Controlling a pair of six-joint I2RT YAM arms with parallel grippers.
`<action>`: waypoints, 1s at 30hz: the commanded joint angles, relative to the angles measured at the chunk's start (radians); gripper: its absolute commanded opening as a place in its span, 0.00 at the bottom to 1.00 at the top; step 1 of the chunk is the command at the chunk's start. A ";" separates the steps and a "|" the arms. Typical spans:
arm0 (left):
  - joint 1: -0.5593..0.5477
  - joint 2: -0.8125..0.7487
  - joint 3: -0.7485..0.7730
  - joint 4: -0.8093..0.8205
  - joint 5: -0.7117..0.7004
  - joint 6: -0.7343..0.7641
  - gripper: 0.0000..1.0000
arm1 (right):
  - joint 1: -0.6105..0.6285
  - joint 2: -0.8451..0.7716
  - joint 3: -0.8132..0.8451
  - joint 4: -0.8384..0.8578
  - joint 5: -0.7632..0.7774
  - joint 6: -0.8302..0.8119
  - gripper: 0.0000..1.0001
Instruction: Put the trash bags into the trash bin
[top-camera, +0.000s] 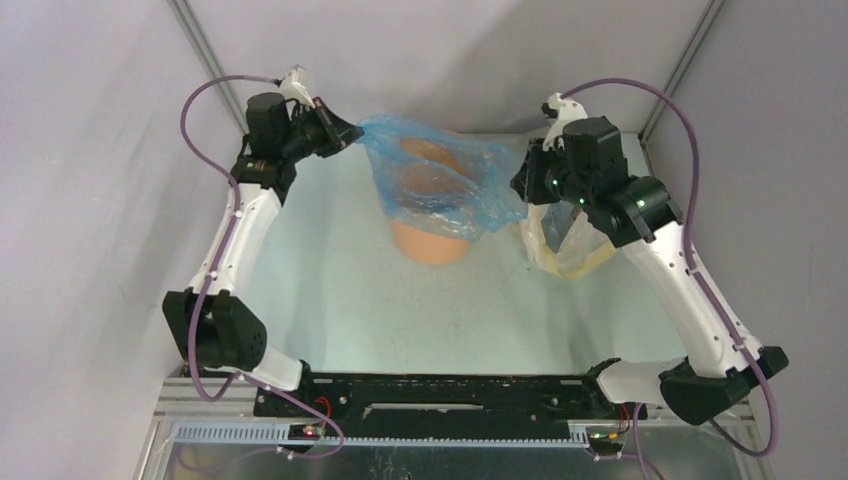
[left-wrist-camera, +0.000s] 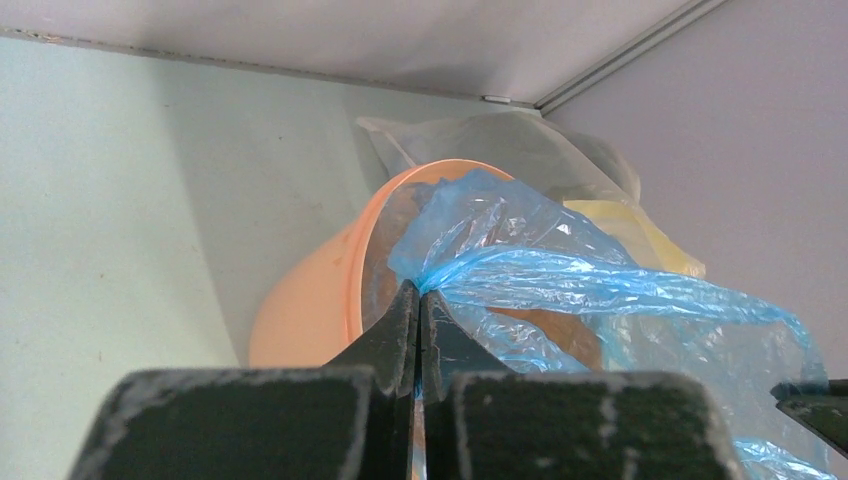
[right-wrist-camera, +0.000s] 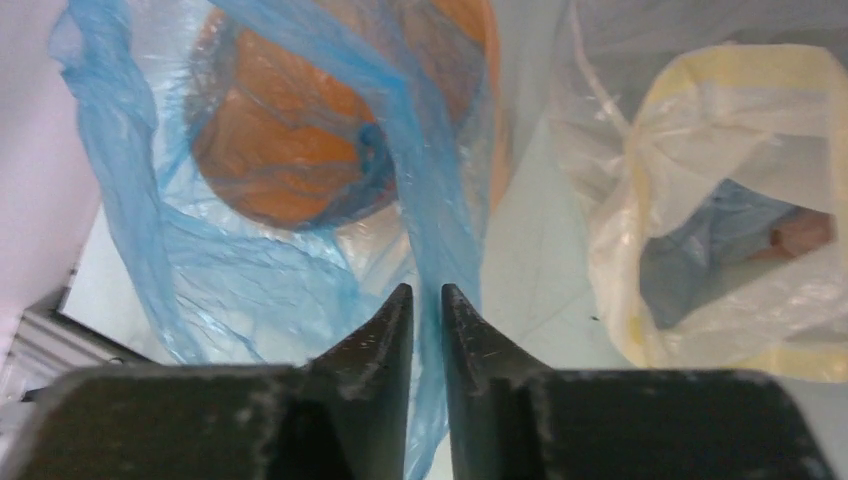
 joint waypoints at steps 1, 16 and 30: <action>0.000 -0.060 0.024 0.029 0.016 0.017 0.00 | 0.021 0.069 0.087 0.073 -0.091 0.002 0.10; 0.038 -0.043 0.129 0.061 -0.037 -0.034 0.00 | 0.039 0.545 0.718 0.034 -0.110 -0.044 0.00; 0.003 -0.114 -0.058 0.204 -0.132 -0.009 0.00 | -0.004 0.705 0.664 0.176 -0.274 -0.009 0.00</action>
